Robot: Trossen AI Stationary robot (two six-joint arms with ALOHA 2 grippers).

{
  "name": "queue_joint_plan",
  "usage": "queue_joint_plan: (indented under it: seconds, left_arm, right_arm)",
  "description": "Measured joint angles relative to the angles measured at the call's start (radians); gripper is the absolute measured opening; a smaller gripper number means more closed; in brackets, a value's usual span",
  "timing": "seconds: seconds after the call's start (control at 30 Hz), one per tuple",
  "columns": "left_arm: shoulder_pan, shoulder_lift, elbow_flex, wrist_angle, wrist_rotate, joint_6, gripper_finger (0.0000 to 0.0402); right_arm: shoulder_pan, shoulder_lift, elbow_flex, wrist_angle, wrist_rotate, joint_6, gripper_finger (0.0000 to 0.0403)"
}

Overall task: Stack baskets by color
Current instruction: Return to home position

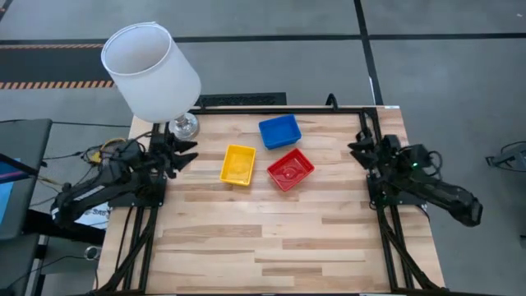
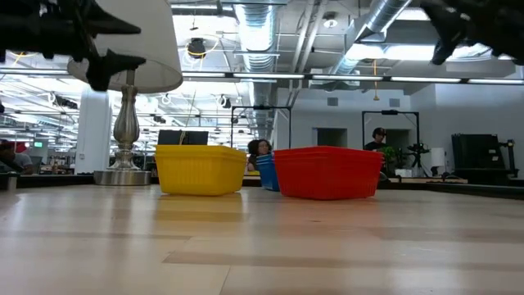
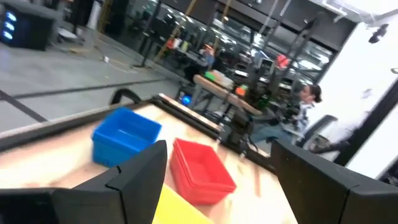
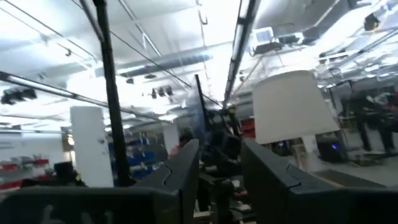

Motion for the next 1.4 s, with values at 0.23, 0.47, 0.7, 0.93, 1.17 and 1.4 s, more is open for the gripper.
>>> queue_joint_plan:
  seconds: [0.23,0.47,0.7,0.93,1.17,1.4]
  left_arm:
    - [-0.018,-0.084,-0.135,0.069,0.036,-0.024,0.0276]
    - [-0.07,-0.092,-0.18,0.068,-0.026,0.011,0.0276]
    - [-0.074,-0.093,-0.181,0.041,-0.067,0.059,0.0276]
    - [-0.073,-0.093,-0.181,-0.011,-0.093,0.067,0.0276]
    - [-0.072,-0.093,-0.18,-0.012,-0.152,0.104,0.0276]
    - [-0.074,-0.092,-0.229,0.129,-0.091,0.1,0.0276]
  right_arm:
    - [0.188,0.107,-0.087,0.153,0.156,-0.084,0.0138]
    - [0.382,0.213,-0.086,0.159,0.313,-0.282,0.0141]
    - [0.382,0.171,-0.079,0.219,0.367,-0.328,0.0137]
    - [0.291,-0.025,0.0,-0.036,0.225,-0.286,0.0143]
    - [0.248,-0.056,0.056,-0.244,0.12,-0.318,0.0142]
    - [0.275,-0.054,-0.08,-0.094,0.125,-0.328,0.0147]
